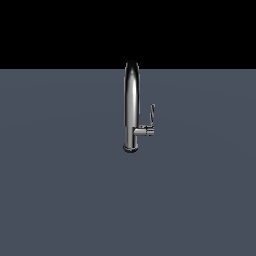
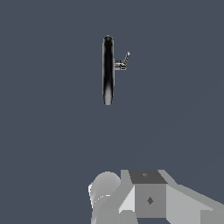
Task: Turn on the faucet by rotating a designated handle.
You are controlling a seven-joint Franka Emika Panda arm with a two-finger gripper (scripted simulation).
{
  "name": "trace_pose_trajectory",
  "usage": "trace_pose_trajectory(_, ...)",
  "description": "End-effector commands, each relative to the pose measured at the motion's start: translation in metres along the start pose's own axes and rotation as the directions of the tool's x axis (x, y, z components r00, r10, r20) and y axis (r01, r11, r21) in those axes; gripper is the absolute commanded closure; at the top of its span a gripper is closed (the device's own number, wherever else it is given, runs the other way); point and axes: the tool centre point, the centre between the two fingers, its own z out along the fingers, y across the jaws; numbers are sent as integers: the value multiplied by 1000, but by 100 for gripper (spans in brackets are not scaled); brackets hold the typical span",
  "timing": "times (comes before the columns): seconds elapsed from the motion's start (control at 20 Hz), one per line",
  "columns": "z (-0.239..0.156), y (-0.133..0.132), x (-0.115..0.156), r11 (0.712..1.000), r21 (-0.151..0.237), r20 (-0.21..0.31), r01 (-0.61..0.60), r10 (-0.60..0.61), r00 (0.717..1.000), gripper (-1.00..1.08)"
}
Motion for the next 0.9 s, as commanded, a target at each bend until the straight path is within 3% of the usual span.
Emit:
trace_pose_trajectory(0.0, 0, 0, 0, 1000, 0, 0, 0, 0, 1000, 108)
trace_pose_trajectory(0.4, 2, 0, 9, 1000, 21, 22, -21, 21, 1000, 108)
trace_pose_trajectory(0.85, 9, 0, 39, 991, 91, 104, -101, 91, 990, 108)
